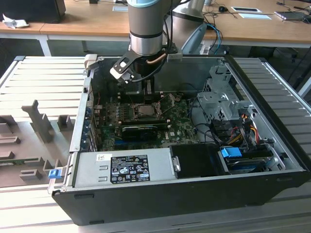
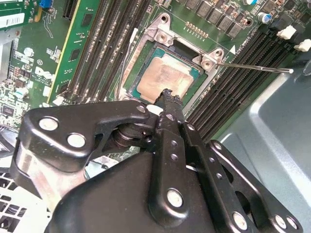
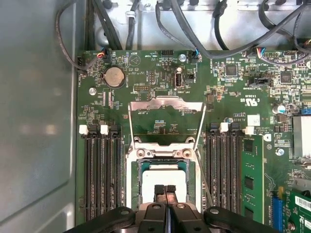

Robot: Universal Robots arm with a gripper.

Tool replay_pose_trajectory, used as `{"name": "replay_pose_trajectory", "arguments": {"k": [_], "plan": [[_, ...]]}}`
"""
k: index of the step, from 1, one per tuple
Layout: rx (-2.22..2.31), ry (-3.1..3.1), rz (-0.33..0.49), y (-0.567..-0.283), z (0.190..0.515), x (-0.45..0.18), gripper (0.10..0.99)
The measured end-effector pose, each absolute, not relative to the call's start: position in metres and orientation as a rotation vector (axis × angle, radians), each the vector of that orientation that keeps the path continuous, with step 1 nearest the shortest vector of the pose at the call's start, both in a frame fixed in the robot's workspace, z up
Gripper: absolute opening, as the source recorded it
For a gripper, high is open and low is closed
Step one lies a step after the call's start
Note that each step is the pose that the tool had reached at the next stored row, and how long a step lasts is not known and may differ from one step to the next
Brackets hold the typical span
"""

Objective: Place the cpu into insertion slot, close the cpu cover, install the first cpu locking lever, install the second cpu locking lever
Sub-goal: 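Close the cpu cover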

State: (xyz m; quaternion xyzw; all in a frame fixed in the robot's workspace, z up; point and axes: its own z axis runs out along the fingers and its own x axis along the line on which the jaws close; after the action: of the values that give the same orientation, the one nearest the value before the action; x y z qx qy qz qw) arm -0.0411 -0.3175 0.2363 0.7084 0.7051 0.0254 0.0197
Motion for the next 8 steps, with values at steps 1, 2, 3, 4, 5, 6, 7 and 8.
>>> {"name": "replay_pose_trajectory", "arguments": {"k": [1,2,3,4,5,6,7,8], "plan": [[2.198,2.188,0.079,-0.3175,0.2367,-0.0411,0.106],[2.198,2.188,0.079,-0.3175,0.2369,-0.0411,0.106],[2.198,2.188,0.079,-0.3175,0.2370,-0.0412,0.106],[2.198,2.188,0.079,-0.3175,0.2373,-0.0412,0.106],[2.198,2.188,0.078,-0.3175,0.2377,-0.0412,0.106],[2.198,2.188,0.078,-0.3175,0.2387,-0.0412,0.106],[2.198,2.188,0.078,-0.3175,0.2398,-0.0412,0.106],[2.198,2.188,0.079,-0.3175,0.2403,-0.0412,0.106]]}}
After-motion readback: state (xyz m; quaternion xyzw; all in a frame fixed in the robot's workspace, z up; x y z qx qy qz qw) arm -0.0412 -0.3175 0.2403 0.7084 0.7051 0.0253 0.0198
